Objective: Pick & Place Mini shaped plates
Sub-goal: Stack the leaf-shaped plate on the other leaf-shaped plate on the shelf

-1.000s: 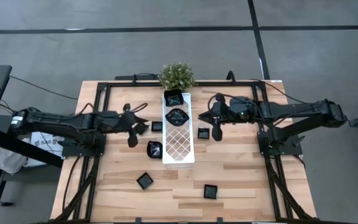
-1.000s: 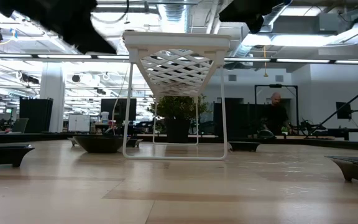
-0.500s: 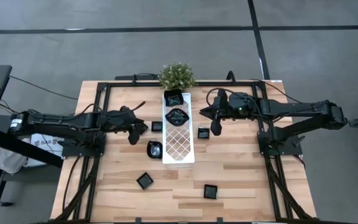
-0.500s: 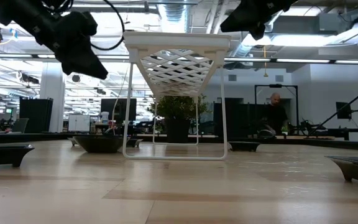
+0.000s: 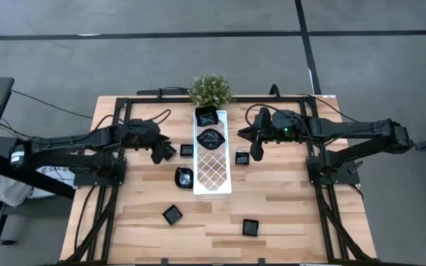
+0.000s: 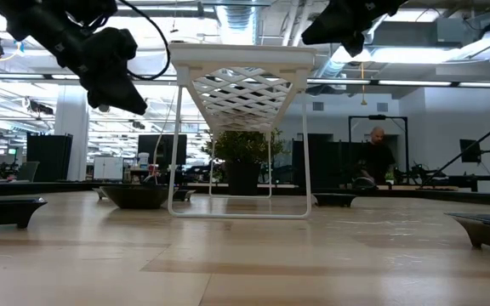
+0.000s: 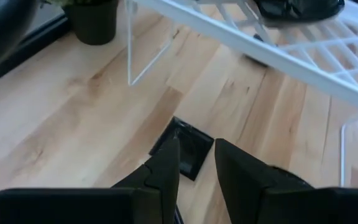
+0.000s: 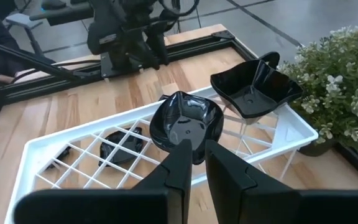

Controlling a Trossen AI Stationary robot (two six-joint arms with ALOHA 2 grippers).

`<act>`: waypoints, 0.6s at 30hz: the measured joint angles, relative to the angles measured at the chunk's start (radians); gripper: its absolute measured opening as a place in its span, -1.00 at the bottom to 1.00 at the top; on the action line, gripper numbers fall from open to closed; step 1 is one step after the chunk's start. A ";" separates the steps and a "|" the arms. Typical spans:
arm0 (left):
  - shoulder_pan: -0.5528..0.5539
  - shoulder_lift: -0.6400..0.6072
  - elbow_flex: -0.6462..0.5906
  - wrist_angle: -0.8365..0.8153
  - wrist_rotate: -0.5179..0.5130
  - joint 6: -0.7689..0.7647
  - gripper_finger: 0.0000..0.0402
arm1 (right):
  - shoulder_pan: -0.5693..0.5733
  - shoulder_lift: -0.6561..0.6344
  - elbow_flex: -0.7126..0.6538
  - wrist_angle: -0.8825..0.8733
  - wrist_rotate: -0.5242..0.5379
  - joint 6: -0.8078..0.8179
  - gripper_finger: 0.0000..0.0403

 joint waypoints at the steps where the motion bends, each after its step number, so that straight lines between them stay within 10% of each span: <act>1: 0.009 0.000 0.004 -0.001 0.002 0.001 -0.48 | 0.004 0.001 0.000 0.000 0.001 0.000 -0.79; 10: 0.056 0.074 0.018 -0.089 0.066 0.035 -0.48 | 0.007 0.082 0.000 -0.001 0.000 -0.034 -0.79; 18: 0.042 0.074 0.018 -0.085 0.182 0.380 -0.53 | 0.038 0.152 0.000 -0.010 -0.006 -0.054 -0.79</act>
